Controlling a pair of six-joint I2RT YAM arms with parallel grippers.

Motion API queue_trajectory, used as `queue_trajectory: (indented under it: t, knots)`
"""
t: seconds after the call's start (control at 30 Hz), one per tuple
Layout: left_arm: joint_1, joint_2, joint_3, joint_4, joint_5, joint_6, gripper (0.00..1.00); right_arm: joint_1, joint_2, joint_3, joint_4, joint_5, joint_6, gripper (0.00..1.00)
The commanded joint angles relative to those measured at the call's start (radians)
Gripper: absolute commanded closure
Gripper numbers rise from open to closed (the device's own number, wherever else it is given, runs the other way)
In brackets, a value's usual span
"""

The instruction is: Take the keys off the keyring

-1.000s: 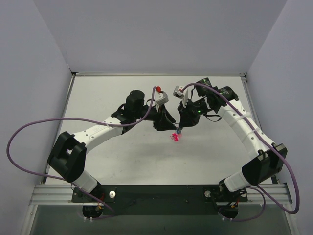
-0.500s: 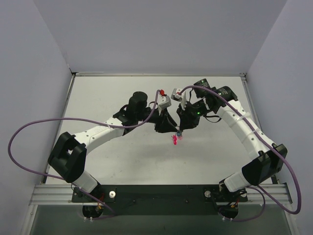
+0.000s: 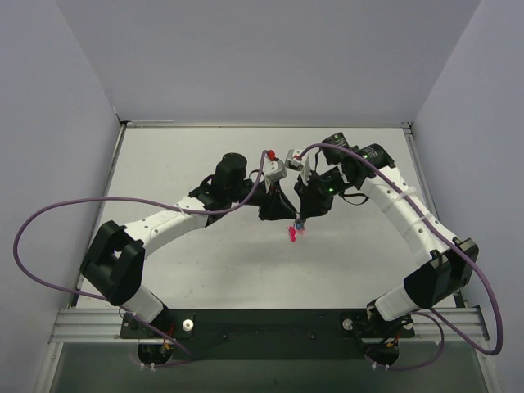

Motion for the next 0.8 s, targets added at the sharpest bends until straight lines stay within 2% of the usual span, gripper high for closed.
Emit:
queue_trajectory:
  t: [0.0,0.03,0.07,0.13,0.6,0.77]
  knots:
    - [-0.01,-0.017,0.044,0.01,0.027,0.017,0.76,0.009,0.005,0.03,-0.04,-0.005,-0.014,1.0]
    - [-0.01,-0.017,0.044,0.008,0.027,0.017,0.8,0.01,0.006,0.03,-0.04,-0.005,-0.014,1.0]
    - [-0.013,-0.014,0.044,0.007,0.027,0.02,0.89,0.009,0.006,0.03,-0.039,-0.004,-0.014,1.0]
    - [-0.014,-0.014,0.046,0.002,0.028,0.022,1.0,0.01,0.005,0.03,-0.039,-0.002,-0.014,1.0]
    - [0.001,-0.044,0.026,0.022,0.021,0.014,1.0,-0.044,-0.009,0.015,-0.039,-0.02,-0.02,1.0]
    - [0.021,-0.055,-0.002,0.105,0.025,-0.041,1.0,-0.062,-0.015,0.006,-0.037,-0.034,-0.021,1.0]
